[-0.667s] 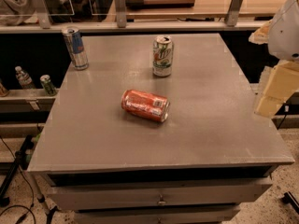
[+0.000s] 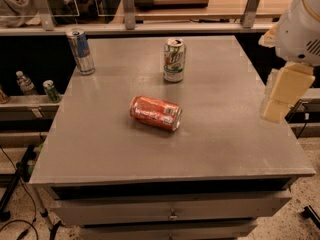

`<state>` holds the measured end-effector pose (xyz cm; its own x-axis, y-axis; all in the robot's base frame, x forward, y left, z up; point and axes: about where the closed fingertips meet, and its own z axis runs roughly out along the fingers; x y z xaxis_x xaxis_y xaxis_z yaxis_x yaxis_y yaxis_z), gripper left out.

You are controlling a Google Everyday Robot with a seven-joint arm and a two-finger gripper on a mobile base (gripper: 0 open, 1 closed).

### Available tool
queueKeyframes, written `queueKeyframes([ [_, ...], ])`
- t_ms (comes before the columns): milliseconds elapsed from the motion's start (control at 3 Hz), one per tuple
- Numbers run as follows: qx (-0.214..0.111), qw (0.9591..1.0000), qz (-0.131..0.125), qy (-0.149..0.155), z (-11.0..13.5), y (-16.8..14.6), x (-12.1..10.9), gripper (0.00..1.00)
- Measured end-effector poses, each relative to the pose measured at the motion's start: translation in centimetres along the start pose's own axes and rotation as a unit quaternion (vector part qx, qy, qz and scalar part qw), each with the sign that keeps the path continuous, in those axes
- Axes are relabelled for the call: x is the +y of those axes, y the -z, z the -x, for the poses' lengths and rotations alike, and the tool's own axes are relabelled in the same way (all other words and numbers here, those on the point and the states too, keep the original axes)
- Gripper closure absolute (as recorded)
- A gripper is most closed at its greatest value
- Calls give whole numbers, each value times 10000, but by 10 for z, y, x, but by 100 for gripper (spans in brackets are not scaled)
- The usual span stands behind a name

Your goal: Place coke can upright

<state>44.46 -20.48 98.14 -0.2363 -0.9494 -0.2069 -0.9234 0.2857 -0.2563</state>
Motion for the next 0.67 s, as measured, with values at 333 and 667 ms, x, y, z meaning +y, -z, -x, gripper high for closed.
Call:
queueKeyframes([
  [333,71,9996,219,-177,30,-14,-6,0],
  [667,6,9986,392,-355,63,-22,-7,0],
])
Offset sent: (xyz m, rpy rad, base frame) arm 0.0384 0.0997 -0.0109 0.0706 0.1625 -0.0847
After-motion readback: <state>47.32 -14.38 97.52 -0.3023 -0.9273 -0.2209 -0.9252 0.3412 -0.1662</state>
